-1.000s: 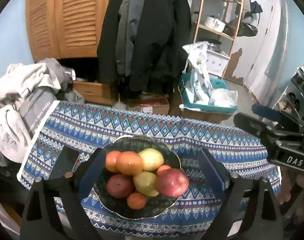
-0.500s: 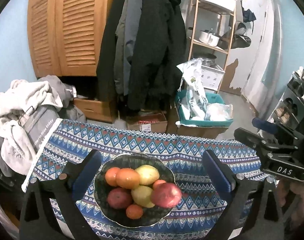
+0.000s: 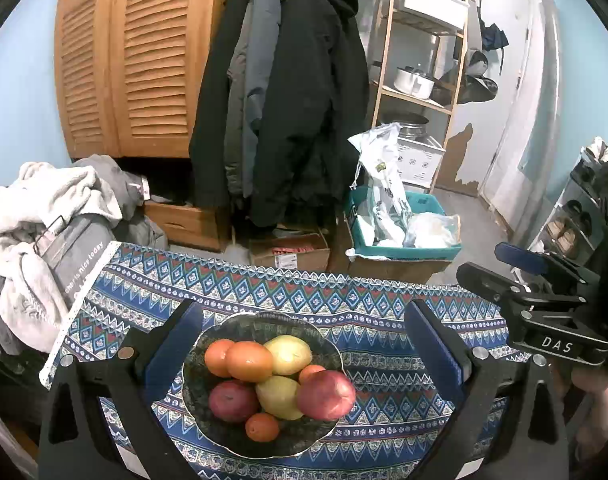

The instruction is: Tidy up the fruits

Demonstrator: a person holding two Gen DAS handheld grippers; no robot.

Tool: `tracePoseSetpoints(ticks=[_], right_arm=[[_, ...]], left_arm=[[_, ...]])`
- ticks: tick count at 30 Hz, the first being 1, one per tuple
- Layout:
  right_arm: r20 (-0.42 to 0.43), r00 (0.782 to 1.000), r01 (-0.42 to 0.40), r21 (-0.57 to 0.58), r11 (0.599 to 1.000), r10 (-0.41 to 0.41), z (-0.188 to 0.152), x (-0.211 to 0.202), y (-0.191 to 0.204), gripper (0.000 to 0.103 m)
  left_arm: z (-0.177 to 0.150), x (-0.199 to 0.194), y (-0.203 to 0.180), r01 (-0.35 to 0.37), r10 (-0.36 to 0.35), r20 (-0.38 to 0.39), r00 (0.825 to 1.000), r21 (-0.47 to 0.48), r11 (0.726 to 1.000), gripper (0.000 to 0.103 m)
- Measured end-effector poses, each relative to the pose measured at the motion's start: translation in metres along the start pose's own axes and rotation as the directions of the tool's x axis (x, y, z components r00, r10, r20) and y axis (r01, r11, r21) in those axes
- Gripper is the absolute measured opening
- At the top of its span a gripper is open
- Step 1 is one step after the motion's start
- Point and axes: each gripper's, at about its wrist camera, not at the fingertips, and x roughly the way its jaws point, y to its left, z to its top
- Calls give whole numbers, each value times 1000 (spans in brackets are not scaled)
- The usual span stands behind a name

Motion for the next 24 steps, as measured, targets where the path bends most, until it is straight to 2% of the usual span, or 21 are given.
tracePoseSetpoints(ticks=[14,24], right_arm=[[-1,1000,-1,-1,1000,1,0,1,2,81],[-2,1000,-1,-1,1000,1,-1,1,1,81]], left_arm=[[0,0,-2,-8,8,-8,1000,0,1000,102],[0,2,-2,-61,61,-4,998,18,998,102]])
